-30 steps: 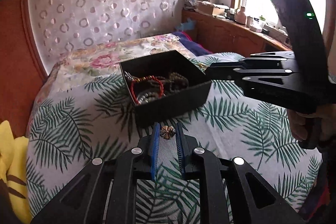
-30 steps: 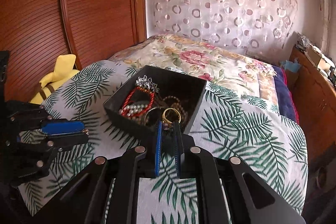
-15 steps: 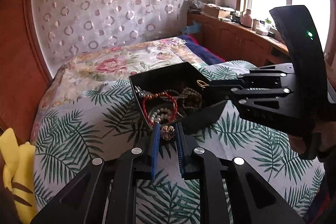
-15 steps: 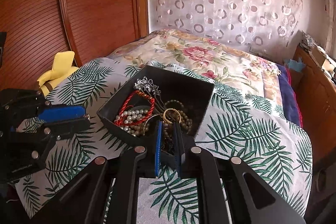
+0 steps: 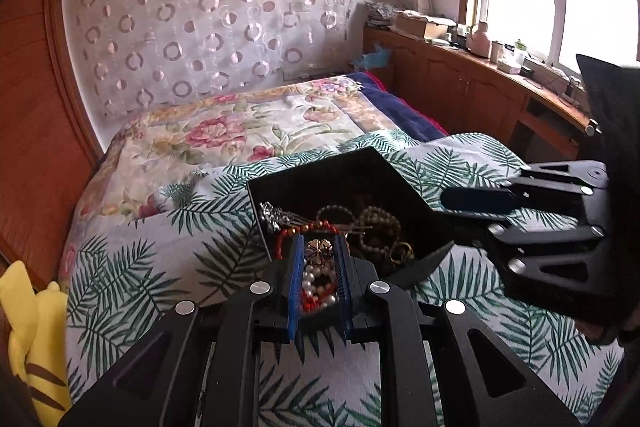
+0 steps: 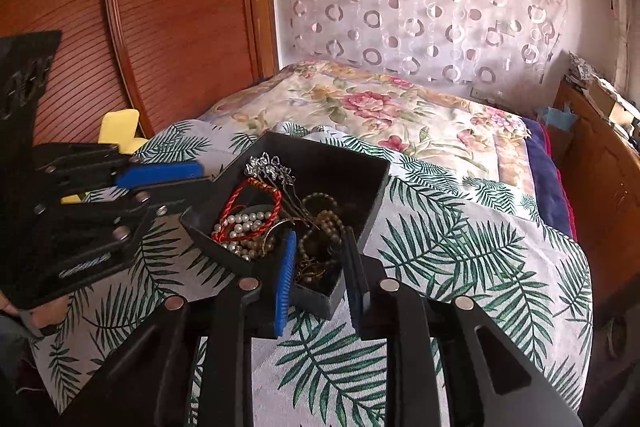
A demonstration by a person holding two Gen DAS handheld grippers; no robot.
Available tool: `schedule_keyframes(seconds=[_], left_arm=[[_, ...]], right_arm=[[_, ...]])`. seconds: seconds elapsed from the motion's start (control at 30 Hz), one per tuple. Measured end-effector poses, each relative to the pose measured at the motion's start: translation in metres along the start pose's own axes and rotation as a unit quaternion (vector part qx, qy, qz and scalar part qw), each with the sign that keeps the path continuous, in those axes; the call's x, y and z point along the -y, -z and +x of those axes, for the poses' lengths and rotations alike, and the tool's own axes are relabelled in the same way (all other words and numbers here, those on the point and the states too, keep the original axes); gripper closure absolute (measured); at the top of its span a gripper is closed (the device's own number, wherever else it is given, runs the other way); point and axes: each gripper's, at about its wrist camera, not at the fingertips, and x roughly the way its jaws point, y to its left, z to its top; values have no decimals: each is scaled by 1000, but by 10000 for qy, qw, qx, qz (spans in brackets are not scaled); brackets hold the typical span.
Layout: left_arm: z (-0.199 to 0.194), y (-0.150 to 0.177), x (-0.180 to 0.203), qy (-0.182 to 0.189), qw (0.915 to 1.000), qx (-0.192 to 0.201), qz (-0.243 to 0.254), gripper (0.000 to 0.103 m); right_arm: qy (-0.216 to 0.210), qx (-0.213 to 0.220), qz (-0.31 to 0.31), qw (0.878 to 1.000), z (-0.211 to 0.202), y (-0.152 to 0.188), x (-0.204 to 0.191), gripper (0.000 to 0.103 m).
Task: Organize jewelry
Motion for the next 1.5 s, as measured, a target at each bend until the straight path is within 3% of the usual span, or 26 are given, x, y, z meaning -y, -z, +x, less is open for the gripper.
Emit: schedule_keyframes(seconds=[0.1, 0.2, 0.37, 0.53, 0.7, 0.83, 0.9, 1.0, 1.07, 1.5], left_arm=[[4, -2, -1, -17, 10000, 4, -63, 85], [3, -1, -2, -88, 9999, 80, -117, 62], [-4, 3, -5, -170, 9996, 164, -155, 46], [-23, 11, -4, -252, 9988, 374, -195, 18], [-46, 16, -3, -339, 9977, 542, -232, 8], [-69, 22, -4, -340, 9962, 724, -334, 8], [-78, 25, -4, -305, 9956, 786, -409, 8], [-90, 32, -3, -328, 9949, 838, -465, 8], [-98, 36, -3, -407, 9943, 871, -454, 8], [-144, 56, 10, -505, 9907, 1118, -593, 8]], right_arm=[[28, 52, 31, 10000, -5, 3, 2, 77], [67, 128, 91, 9999, -11, 5, 4, 77], [83, 258, 190, 9995, -20, 9, 5, 76], [110, 402, 228, 9989, -31, 17, -1, 71], [180, 588, 310, 9976, -47, 23, -6, 60], [262, 771, 404, 9959, -61, 29, -11, 43], [304, 853, 460, 9948, -68, 31, -13, 27], [452, 1055, 527, 9920, -80, 36, -16, 12], [501, 1124, 581, 9907, -84, 39, -17, 6], [903, 1518, 820, 9808, -123, 58, -37, 2]])
